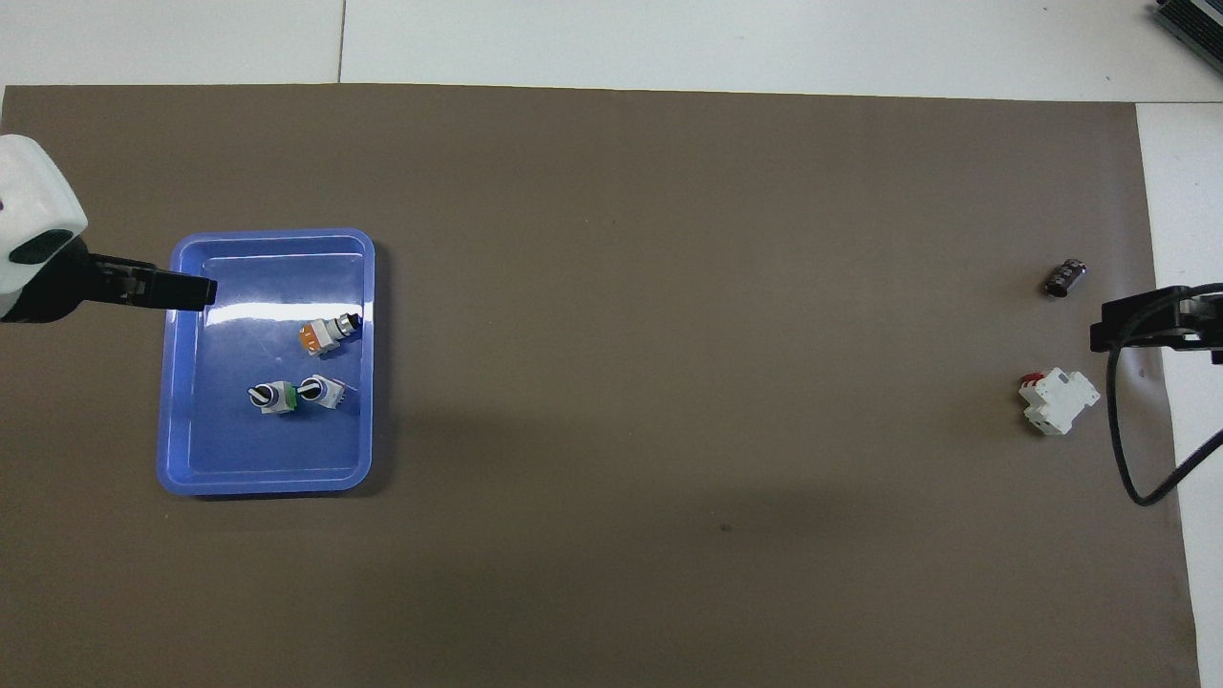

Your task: Turn and place switch with both arms

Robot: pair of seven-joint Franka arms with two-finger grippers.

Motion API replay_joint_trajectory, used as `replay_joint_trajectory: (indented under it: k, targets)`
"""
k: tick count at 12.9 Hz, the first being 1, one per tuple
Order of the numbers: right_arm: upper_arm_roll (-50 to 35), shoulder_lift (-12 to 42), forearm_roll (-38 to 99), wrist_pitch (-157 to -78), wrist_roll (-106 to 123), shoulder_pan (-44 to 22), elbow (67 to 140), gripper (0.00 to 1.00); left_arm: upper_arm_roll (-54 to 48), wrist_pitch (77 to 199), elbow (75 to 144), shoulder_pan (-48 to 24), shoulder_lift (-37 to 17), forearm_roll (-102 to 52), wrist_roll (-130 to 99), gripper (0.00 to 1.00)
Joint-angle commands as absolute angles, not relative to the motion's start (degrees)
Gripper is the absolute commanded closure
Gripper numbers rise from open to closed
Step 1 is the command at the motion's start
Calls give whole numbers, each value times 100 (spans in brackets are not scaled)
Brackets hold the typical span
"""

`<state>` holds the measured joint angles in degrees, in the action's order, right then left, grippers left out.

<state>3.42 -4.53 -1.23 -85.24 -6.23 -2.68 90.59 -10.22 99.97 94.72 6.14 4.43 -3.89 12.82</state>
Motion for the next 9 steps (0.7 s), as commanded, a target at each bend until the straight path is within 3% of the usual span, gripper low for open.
replay_joint_trajectory:
  k: [1,6,9]
  targets:
    - [299,-501,-141,-8490,-457,-211,9079,0,-1002,9554,8974,492,263,-237,1309,0]
    - [299,-510,-141,-8490,-457,-211,9079,0,-1037,8782,8149,501,0,-255,1310,0]
    - [299,-510,-141,-8490,-457,-211,9079,0,-907,8597,8130,396,52,-237,1301,0]
